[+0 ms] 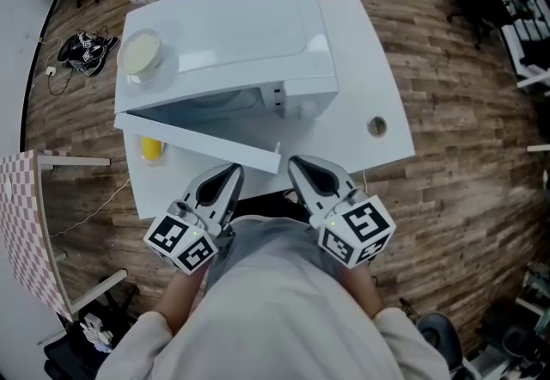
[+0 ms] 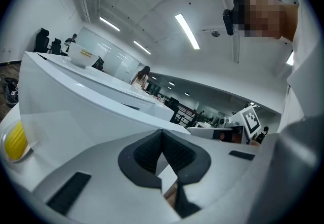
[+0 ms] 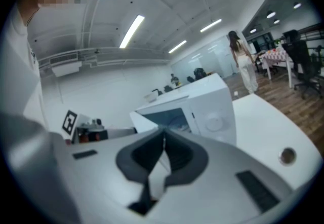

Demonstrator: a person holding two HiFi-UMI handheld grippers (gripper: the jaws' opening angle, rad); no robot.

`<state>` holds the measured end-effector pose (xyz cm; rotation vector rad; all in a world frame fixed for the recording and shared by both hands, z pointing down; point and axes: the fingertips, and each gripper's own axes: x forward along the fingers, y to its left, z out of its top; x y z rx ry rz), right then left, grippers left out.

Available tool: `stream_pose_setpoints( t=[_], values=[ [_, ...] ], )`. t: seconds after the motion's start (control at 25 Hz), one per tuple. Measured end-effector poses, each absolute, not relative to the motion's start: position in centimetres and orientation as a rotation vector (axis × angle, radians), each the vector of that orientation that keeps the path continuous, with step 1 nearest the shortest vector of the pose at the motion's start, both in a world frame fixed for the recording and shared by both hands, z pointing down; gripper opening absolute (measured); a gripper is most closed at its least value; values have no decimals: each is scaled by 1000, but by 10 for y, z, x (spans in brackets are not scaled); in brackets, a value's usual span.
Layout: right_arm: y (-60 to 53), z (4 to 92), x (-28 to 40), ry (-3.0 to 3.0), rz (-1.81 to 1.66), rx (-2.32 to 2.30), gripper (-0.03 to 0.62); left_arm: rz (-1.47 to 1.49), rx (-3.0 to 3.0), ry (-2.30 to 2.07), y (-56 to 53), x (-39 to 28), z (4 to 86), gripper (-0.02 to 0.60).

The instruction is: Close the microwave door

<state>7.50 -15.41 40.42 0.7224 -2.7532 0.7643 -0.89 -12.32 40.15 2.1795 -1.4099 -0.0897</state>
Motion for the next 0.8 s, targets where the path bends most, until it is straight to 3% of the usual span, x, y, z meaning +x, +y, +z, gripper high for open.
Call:
stream_pose_setpoints(
  t=[0.8],
  values=[
    [-159, 406, 77, -2725, 751, 741, 23, -105, 2194, -1386, -137, -13, 401, 14]
  ],
)
